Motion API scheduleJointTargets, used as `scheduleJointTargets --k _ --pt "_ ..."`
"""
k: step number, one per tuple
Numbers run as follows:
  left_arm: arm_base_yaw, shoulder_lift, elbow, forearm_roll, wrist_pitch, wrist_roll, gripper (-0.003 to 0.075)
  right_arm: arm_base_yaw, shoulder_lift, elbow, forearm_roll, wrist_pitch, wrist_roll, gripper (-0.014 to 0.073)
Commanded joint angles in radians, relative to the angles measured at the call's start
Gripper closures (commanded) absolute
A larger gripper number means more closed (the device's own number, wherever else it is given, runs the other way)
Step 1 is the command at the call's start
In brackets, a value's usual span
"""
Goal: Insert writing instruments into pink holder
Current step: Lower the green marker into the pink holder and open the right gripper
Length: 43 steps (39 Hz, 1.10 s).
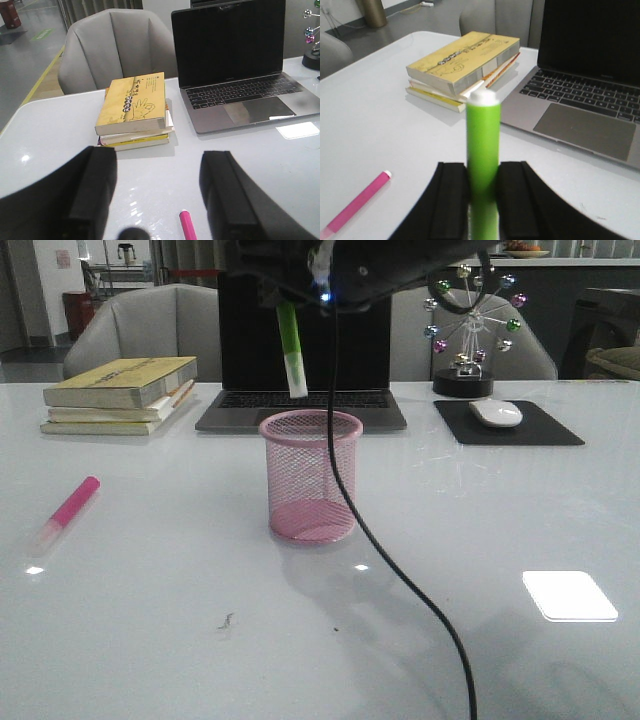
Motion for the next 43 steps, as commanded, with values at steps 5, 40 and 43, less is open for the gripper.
scheduleJointTargets --k 5,40,43 --pt "-0.009 -0.014 -0.036 -0.012 -0.081 -0.014 0.0283 0.0 -0.038 -0.027 -0.043 -0.091 -0.004 0.0571" --pt "-0.009 -0.014 -0.036 -0.012 -0.081 -0.014 0.0283 -0.004 -0.051 -0.027 -0.043 -0.017 -0.006 0.0218" --pt "-0.009 -0.014 -0.036 -0.012 -0.081 -0.014 0.0283 -0.016 -0.075 -0.027 -0.043 0.064 -0.012 0.0218"
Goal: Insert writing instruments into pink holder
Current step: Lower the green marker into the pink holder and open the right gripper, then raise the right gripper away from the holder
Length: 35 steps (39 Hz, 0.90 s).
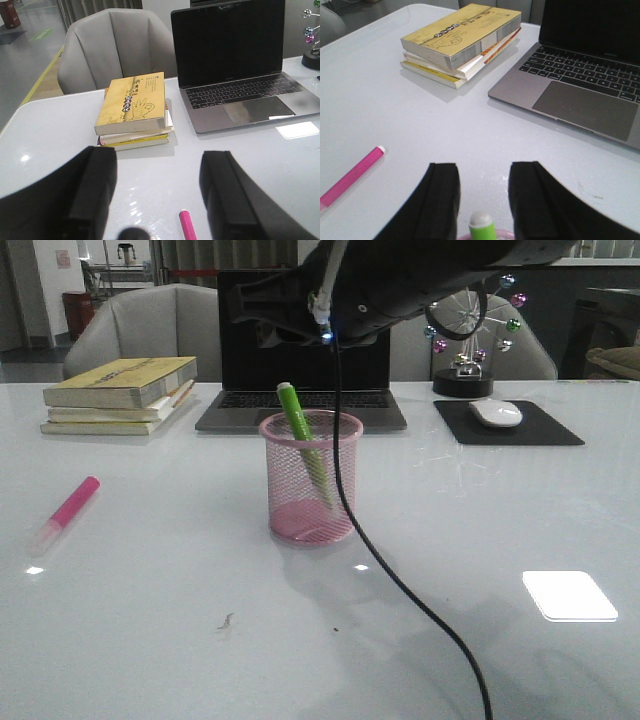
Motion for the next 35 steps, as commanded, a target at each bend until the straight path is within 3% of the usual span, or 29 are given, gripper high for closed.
scheduleJointTargets --k 1,7,11,23,35 --pt "-0.009 -0.015 -0.036 -0.012 -0.081 -0.014 0.0283 -0.023 -0.096 -0.029 -0.014 0.022 -0.012 0.0218" --pt "-0.009 -0.015 -0.036 -0.012 -0.081 -0.014 0.0283 -0.085 -0.174 -0.029 -0.042 0.259 -0.032 0.0218" --pt "-0.009 -0.015 -0.036 -0.012 -0.081 -0.014 0.0283 -0.126 -0.239 -0.024 -0.1 0.336 -0.039 0.0218" --pt "-0.009 -0.015 -0.036 -0.012 -0.081 -0.014 0.0283 -0.306 -0.48 0.076 -0.124 0.463 -0.039 0.0218" --pt "-0.009 -0.015 -0.036 -0.012 -0.081 -0.014 0.0283 -0.522 -0.734 0.34 -0.152 0.509 -0.039 0.0218"
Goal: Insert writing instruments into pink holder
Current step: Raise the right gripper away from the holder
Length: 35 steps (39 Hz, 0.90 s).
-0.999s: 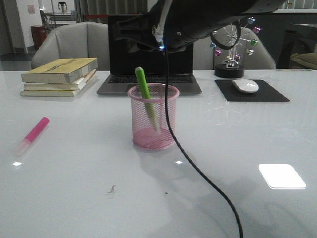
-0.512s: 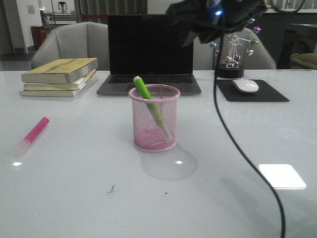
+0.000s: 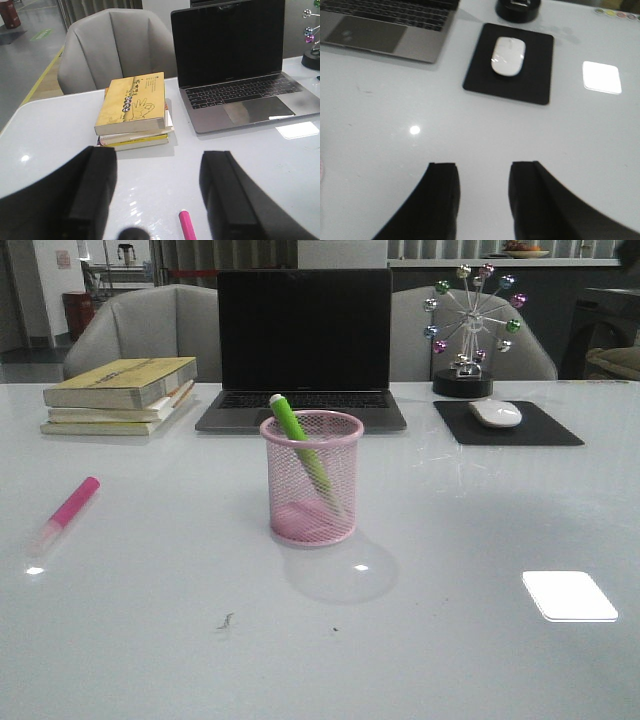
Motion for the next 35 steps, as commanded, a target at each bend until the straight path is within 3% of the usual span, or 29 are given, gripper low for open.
scheduleJointTargets --k 1,8,17,26,35 --pt "-0.009 -0.015 -0.036 -0.012 -0.081 -0.014 0.0283 -0.053 -0.104 0.054 -0.025 -0.047 -0.01 0.0218" --pt "-0.009 -0.015 -0.036 -0.012 -0.081 -0.014 0.0283 -0.07 -0.196 0.219 -0.032 -0.02 -0.01 0.0218" --pt "-0.017 -0.015 -0.036 -0.012 -0.06 -0.014 0.0283 -0.07 -0.202 0.273 -0.032 -0.009 -0.01 0.0218" --pt "-0.06 0.051 -0.121 -0.032 0.13 -0.014 0.0283 -0.07 -0.202 0.273 -0.032 -0.008 -0.01 0.0218" --pt "-0.062 0.205 -0.322 -0.141 0.399 -0.014 0.0283 -0.07 -0.202 0.273 -0.032 0.001 -0.01 0.0218"
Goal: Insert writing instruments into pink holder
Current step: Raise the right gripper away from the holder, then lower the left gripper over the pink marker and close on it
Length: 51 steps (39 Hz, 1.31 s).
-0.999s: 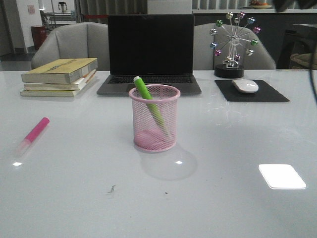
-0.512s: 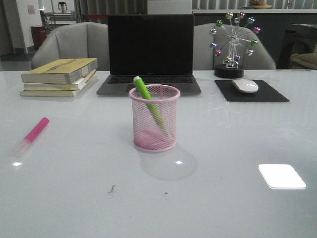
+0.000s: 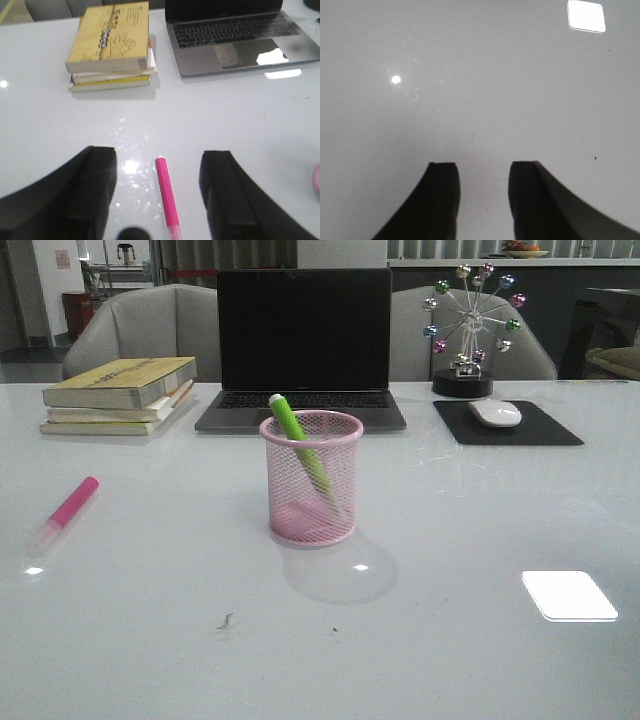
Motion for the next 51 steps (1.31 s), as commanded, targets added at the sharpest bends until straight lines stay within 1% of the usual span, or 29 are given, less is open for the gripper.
scheduleJointTargets --k 1,20,26,30,34,36,43,51 --pt "-0.006 0.043 -0.122 -0.038 0.041 -0.014 0.0283 -0.007 -0.021 -0.028 -0.015 -0.049 -0.008 0.0218" --pt "-0.006 0.416 -0.645 -0.069 0.618 -0.014 0.0283 -0.007 -0.021 -0.028 -0.015 -0.022 -0.008 0.0218" --pt "-0.006 0.529 -0.767 -0.069 0.754 -0.042 0.0283 -0.007 -0.021 -0.028 -0.017 -0.022 -0.008 0.0218" --pt "-0.004 0.593 -0.827 -0.069 0.81 -0.086 0.0294 -0.007 -0.021 -0.028 -0.018 -0.022 -0.008 0.0218" --pt "-0.004 0.644 -0.862 -0.069 0.847 -0.087 0.0318 -0.007 -0.021 -0.028 -0.024 -0.022 -0.008 0.0218" --pt "-0.004 0.666 -0.871 -0.069 0.857 -0.087 0.0318 -0.007 -0.021 -0.028 -0.028 -0.022 -0.008 0.0218" --pt "-0.004 0.724 -0.872 -0.069 0.879 -0.087 0.0316 -0.007 -0.021 -0.028 -0.044 -0.022 -0.008 0.0218" --pt "-0.004 0.774 -0.875 -0.069 0.87 -0.087 0.0313 -0.007 -0.021 -0.028 -0.057 -0.021 -0.008 0.0218"
